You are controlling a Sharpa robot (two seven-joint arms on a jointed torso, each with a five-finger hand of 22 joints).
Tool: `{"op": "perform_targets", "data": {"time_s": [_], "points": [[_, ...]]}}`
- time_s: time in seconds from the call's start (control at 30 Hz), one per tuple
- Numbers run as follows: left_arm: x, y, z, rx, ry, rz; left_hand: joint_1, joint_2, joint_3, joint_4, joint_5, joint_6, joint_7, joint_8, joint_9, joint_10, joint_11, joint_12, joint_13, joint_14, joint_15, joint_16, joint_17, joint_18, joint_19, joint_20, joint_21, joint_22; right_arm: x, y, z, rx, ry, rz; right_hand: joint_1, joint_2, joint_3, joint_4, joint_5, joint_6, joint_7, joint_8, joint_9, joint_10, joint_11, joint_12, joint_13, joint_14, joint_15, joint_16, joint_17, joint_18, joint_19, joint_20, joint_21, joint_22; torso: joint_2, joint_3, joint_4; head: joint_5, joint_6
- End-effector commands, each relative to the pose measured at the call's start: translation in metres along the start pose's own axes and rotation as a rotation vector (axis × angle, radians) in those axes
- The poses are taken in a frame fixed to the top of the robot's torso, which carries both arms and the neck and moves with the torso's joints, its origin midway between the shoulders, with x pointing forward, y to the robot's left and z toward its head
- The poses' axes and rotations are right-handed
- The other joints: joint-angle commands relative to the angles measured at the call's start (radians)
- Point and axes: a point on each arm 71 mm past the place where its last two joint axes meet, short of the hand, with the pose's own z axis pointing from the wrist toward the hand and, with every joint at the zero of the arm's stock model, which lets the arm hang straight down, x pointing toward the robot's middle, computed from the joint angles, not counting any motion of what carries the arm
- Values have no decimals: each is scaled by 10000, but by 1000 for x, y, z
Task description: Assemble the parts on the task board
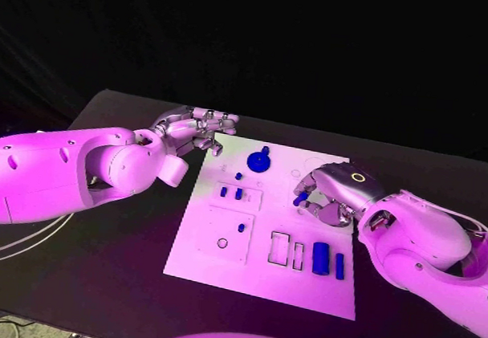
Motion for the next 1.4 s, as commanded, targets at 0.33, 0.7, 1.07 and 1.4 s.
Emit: {"op": "perform_targets", "data": {"time_s": [0.33,0.7,1.07,1.4], "points": [[5,0,2,70,305,-57,-66,67,-66,6,44,-67,24,51,-12,-50,14,16,13,-73,-14,-52,-13,120,-46,-5,-51,-12,4,72,16,-1917,-203,968,26,42,48,4,58,45,55,-1,20,103,44,-63,-4,402,111,63,-9,17,52,71,45,227,7,-3,31,165,-39],[6,0,2,71,334,-65,-65,83,-81,2,45,-83,29,63,-18,-91,19,63,25,-90,-8,-51,-36,125,-55,1,-88,-36,27,105,26,-2674,368,1364,59,35,72,-41,64,21,100,-36,25,105,74,-111,-10,397,140,61,-22,25,33,101,28,204,11,-4,5,366,-125],[7,0,2,64,353,-70,-65,83,-81,2,45,-83,29,63,-18,-91,19,63,25,-90,-8,-51,-36,125,-55,1,-88,-36,43,114,31,-2854,848,1453,66,36,79,-52,66,18,111,-42,27,107,78,-120,-10,394,145,53,-37,28,26,108,21,195,14,2,8,436,-215],[8,0,3,62,379,-76,-65,83,-81,2,45,-83,29,63,-18,-91,19,63,25,-90,-8,-51,-36,125,-55,1,-88,-36,51,115,34,-2895,1097,1463,72,38,84,-60,69,16,120,-46,28,109,82,-127,-10,394,149,56,-35,30,21,112,17,190,8,3,7,459,-287]]}}
